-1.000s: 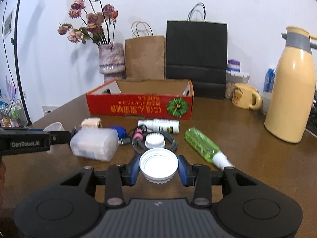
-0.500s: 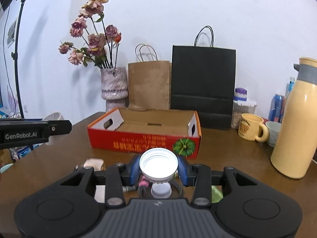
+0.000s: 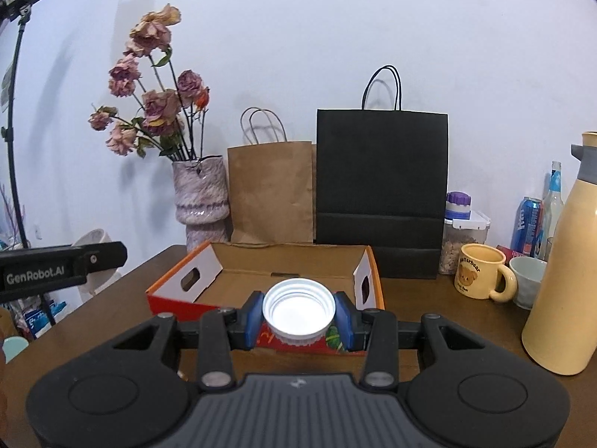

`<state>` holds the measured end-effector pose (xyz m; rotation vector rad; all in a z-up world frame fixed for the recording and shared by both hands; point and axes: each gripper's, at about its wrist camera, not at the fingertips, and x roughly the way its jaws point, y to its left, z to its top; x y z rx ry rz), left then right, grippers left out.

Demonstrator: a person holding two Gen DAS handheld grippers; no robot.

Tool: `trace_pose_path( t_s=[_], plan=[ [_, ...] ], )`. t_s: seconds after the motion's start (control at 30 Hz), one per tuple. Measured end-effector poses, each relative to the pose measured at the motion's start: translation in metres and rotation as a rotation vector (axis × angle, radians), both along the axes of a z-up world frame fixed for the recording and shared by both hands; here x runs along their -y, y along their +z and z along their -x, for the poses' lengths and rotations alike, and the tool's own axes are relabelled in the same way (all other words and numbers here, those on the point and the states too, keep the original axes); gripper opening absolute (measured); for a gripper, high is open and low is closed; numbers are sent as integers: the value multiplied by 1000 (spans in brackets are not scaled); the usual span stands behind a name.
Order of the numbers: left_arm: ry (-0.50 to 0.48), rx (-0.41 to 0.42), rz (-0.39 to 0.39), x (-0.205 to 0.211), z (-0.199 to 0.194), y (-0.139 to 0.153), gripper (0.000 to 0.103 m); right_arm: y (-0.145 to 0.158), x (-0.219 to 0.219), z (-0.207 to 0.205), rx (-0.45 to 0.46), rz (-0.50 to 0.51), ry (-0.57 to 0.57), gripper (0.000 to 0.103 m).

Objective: Organize rigid objects
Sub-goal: 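Carry the tape roll and cap over the red box with both grippers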

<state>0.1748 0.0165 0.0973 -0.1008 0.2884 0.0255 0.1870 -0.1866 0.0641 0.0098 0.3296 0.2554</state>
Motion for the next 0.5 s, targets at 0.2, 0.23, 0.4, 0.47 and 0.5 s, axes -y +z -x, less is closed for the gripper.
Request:
trace_pose_path(
  t_s=[0.2,0.23,0.4,0.47,0.5],
  plan=[
    [20,-3,33,-7,-28,-2,44,-1,-5,-27,-1,-7,-15,39],
    [26,-3,40,-8,-32,-2,44,0,-6,-32,-2,-11,-16,39],
    [56,16,80,-15,-52,0,44,2,-8,-57,-9,-41,-21,39],
    [66,21,88,-17,-60,1,44,1,-9,-67,-11,-55,-23,39],
    [70,24,91,-18,-65,1,43,2,-9,-71,-11,-58,-25,39]
  ],
)
